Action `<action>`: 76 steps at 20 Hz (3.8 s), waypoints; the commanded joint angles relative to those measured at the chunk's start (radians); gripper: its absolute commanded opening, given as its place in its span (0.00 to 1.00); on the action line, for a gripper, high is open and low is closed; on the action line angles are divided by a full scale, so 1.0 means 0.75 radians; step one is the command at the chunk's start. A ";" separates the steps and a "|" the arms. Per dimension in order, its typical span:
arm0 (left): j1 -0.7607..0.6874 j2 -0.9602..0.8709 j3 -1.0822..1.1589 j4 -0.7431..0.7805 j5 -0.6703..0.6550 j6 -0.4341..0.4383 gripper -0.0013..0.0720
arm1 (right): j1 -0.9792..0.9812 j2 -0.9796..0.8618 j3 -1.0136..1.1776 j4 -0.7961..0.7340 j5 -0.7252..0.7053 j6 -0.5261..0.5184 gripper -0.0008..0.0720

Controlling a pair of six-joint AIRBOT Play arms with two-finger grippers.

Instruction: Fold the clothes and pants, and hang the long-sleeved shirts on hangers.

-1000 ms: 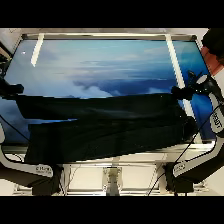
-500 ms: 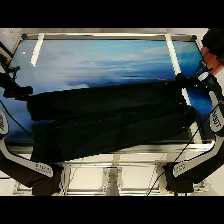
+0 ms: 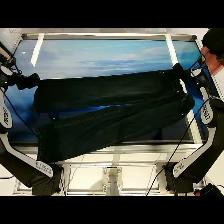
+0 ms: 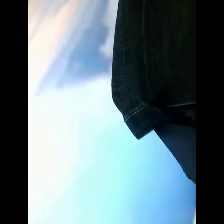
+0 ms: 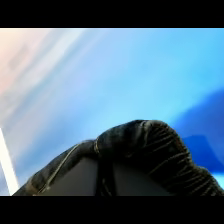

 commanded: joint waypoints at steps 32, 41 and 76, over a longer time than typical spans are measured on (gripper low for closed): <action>0.361 0.990 -1.261 0.292 -0.269 0.737 0.64 | -0.148 0.994 -0.622 -0.357 1.191 -0.347 0.04; 0.359 0.938 -1.275 0.172 -0.346 0.970 0.51 | -0.148 1.024 -0.625 -0.364 1.194 -0.348 0.04; 0.834 0.851 -0.754 -0.192 -0.349 0.494 0.59 | -0.151 0.814 -0.647 -0.571 1.138 -0.869 0.55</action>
